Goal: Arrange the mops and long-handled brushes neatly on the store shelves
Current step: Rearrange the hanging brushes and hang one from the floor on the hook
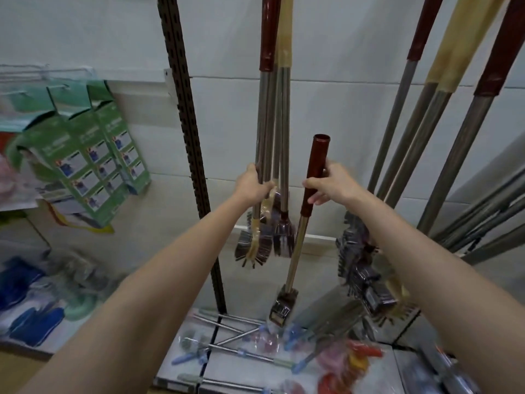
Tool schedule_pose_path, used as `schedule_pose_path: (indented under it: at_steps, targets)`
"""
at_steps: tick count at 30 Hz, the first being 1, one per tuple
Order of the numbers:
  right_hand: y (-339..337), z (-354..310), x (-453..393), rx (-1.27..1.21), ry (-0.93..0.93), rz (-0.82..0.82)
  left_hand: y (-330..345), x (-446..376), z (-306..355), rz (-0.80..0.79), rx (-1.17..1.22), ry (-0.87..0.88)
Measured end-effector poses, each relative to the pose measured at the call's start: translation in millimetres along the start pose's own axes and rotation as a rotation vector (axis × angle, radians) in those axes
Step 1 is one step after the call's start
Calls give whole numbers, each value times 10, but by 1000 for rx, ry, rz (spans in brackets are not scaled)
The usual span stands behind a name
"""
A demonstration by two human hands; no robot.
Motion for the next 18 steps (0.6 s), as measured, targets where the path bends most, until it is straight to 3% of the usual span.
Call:
schedule_pose_path:
  at_steps: [9, 18]
  targets:
    - [-158, 509, -55, 43, 74, 191, 81, 110, -148, -211, 160, 73]
    - [-32, 547, -80, -69, 30, 147, 382, 139, -23, -340, 149, 66]
Point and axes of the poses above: each hand's wrist, its own x-axis away from the middle knuckle, its own y-axis out of the palm, z = x × y, the point moved 2 cm from there along -x, towards the middle knuckle, and after that the axes turned 3 degrees about x, right-handed, at the moved point
